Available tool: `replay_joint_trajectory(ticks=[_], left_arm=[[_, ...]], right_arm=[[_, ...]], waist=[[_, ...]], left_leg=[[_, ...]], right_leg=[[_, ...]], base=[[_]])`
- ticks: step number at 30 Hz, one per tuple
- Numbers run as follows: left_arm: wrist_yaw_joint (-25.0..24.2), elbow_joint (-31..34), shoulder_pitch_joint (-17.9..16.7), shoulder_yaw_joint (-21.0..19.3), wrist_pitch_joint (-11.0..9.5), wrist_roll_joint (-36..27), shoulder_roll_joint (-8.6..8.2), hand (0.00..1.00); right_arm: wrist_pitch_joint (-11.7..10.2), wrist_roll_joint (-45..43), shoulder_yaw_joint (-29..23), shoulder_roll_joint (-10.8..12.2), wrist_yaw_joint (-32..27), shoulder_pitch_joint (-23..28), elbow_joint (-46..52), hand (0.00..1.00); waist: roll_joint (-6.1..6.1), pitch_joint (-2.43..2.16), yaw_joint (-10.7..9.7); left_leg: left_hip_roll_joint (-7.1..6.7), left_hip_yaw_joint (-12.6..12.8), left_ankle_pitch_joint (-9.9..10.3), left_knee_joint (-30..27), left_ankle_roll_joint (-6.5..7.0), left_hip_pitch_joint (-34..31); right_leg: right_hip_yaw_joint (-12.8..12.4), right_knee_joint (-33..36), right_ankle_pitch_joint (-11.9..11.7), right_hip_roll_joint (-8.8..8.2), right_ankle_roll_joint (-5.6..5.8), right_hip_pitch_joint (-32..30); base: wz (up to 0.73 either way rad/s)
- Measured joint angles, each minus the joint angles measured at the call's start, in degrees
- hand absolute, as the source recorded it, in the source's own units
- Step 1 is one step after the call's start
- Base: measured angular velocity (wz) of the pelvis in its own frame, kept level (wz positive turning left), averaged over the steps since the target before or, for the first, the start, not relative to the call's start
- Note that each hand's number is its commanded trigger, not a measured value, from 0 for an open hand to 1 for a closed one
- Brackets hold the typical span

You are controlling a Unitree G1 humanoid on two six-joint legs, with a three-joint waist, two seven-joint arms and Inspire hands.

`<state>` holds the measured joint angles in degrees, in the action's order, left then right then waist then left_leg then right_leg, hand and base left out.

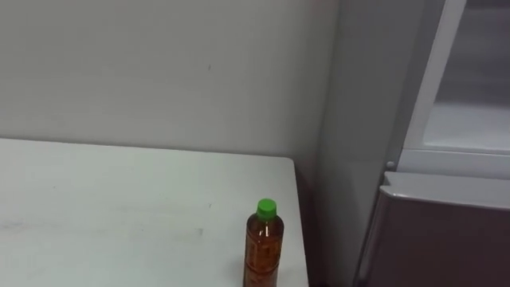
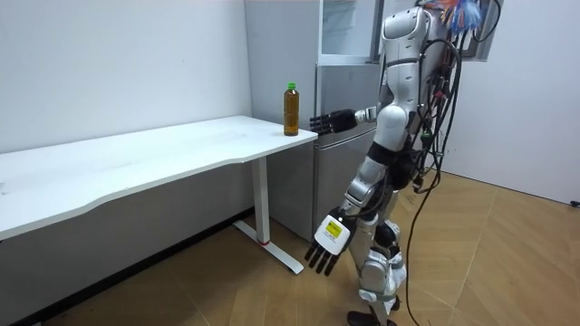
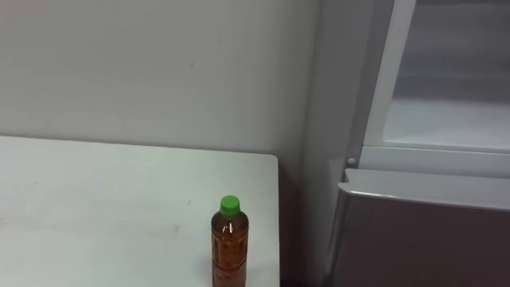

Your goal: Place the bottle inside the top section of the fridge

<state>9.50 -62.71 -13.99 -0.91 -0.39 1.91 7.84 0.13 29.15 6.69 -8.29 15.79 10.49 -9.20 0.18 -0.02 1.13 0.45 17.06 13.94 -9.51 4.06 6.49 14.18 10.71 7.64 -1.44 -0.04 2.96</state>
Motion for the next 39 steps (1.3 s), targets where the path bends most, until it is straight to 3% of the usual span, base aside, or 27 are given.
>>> replay_joint_trajectory(ticks=[4, 11, 16, 24, 39], left_arm=[[-0.01, -0.41, -0.25, 0.77, 0.87, 0.07, -0.02, 0.0], [-0.06, -0.5, -0.28, 3.29, 1.37, 0.06, 0.15, 0.0], [-0.41, -1.61, -0.85, 3.92, 1.82, 2.71, 0.38, 0.0], [-1.68, -1.71, -0.43, 5.57, 2.65, 5.29, 0.94, 0.0], [-2.06, -1.64, 0.21, 6.1, 3.75, 7.76, 1.17, 0.0]], right_arm=[[0.16, 0.22, -0.05, -0.21, -0.14, -0.08, 3.75, 0.0], [-0.05, 0.38, 1.56, 0.16, 0.79, -5.67, 8.44, 0.0], [-0.02, 0.23, 2.16, 0.11, -0.24, -5.88, 10.56, 0.0], [-0.02, 0.61, 2.1, -0.14, -1.97, -7.94, 12.75, 0.0], [-0.15, 0.67, 4.0, -1.16, -5.96, -10.26, 14.95, 0.0]], waist=[[0.2, -0.1, 0.58], [0.2, -0.22, 1.09], [0.13, -0.24, 1.62], [-0.81, 0.18, 2.25], [-1.45, -0.18, 2.68]], left_leg=[[0.01, 0.0, 0.0, -0.11, 0.0, 0.02], [0.02, -0.03, -0.04, -0.27, 0.05, 0.02], [0.01, -0.16, -0.04, -0.24, 0.06, 0.07], [-0.02, -1.45, -0.03, -0.75, 0.06, -0.16], [0.0, -1.81, -0.06, -1.14, 0.09, -0.96]], right_leg=[[-0.04, 0.14, -0.02, 0.0, -0.03, -0.01], [-0.09, 0.22, -0.11, -0.07, -0.12, 0.15], [0.05, 0.17, -0.1, -0.09, -0.12, 0.24], [1.53, -0.03, -0.1, -0.29, -0.12, 0.85], [1.7, -0.03, -0.1, -0.35, -0.12, 0.39]], base=[[-0.01], [0.0], [0.0], [0.09], [0.01]])
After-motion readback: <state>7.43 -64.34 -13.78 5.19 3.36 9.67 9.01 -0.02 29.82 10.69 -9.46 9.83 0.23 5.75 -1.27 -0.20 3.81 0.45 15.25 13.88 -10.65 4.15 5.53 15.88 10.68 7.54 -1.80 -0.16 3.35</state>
